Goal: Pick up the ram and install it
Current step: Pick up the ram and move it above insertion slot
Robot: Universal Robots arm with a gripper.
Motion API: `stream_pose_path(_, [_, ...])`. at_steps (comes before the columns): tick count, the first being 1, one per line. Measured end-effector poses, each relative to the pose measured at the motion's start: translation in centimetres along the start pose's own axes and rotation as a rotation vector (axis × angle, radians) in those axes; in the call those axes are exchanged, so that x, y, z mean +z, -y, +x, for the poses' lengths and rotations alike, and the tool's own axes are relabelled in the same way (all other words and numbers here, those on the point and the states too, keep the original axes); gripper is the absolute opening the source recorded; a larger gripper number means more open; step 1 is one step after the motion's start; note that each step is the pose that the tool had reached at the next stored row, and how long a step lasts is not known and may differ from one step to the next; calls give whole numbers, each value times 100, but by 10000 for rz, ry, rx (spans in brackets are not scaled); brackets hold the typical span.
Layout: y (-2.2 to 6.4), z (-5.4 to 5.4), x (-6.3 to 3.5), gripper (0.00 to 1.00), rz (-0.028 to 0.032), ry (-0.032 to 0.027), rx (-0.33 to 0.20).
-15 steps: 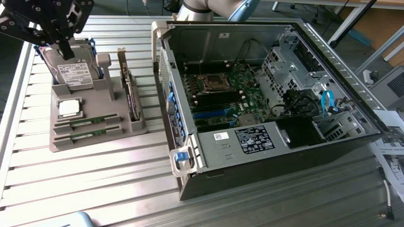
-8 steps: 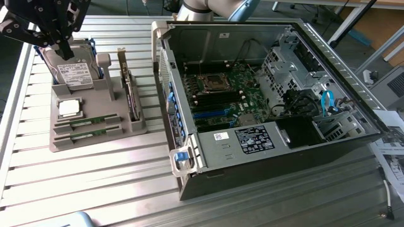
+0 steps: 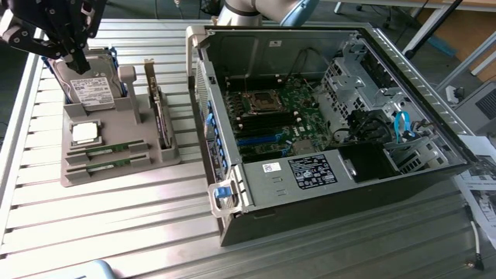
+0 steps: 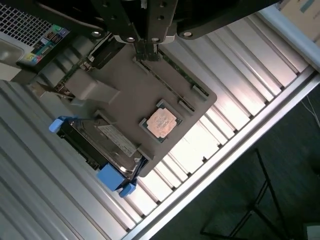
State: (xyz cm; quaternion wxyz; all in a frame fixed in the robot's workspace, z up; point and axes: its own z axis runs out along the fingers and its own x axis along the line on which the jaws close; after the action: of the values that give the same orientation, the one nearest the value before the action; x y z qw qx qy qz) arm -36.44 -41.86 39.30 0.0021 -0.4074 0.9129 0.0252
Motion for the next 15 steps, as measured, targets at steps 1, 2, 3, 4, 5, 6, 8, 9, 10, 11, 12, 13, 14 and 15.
stream_pose_path(1, [0,0,0,10,-4,-7,-178])
stream_pose_path(2, [1,0,1,10,-8,-15,-352])
stream_pose_path(3, [0,0,0,10,-13,-23,-531])
stream_pose_path(4, [0,0,0,10,-17,-31,-716])
stream_pose_path(5, [0,0,0,10,-22,-40,-907])
stream_pose_path(6, [0,0,0,10,-26,-47,-1079])
stream_pose_path(8, [0,0,0,10,-35,-63,-1428])
stream_pose_path(9, [1,0,0,10,-39,-71,-1620])
stream_pose_path(10, [1,0,0,10,-45,-81,-1838])
stream_pose_path(11, [0,0,0,10,-52,-94,-2131])
stream_pose_path(12, [0,0,0,10,-61,-111,-2518])
stream_pose_path(13, [0,0,0,10,-69,-125,-2818])
stream_pose_path(14, [0,0,0,10,-73,-133,-3007])
stream_pose_path(15, [1,0,0,10,-78,-141,-3182])
